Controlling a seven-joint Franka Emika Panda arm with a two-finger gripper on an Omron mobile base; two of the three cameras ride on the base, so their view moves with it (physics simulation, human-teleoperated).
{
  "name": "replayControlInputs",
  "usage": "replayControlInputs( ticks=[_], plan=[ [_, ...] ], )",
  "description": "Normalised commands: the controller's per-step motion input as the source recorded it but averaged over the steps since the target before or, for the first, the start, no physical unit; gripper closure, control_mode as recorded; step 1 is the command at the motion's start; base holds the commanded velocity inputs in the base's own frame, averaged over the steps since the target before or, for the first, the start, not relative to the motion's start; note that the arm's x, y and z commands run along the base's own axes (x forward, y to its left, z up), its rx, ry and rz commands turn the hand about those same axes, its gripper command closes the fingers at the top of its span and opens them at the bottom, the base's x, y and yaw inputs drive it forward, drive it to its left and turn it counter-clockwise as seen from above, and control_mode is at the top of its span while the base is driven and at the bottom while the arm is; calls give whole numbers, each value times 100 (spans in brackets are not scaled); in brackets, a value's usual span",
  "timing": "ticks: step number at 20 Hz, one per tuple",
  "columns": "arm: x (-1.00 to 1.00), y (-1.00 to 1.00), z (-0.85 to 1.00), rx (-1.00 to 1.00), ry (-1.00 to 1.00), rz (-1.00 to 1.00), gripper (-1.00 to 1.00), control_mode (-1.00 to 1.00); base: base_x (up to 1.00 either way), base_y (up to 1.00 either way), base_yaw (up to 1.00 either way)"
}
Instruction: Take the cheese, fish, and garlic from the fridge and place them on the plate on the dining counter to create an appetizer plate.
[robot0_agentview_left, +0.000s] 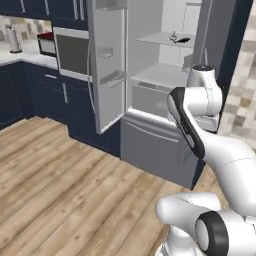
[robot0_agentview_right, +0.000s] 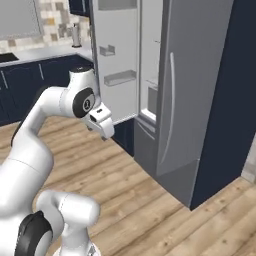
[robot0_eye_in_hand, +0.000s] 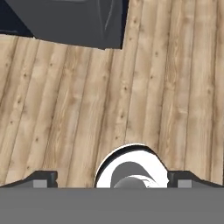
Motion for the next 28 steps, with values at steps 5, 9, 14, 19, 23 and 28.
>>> replayControlInputs(
  ticks=[5,9,14,19,23,28],
  plan=[
    [0,0,0,0,0,0,-100,100,100,51,-32],
    [0,0,0,0,0,0,-100,100,100,41,-41],
    [0,0,0,0,0,0,-100,100,100,22,-42],
    [0,0,0,0,0,0,-100,100,100,8,-43],
    [0,0,0,0,0,0,-100,100,100,14,-43],
    [0,0,0,0,0,0,-100,100,97,31,-36]
  ],
)
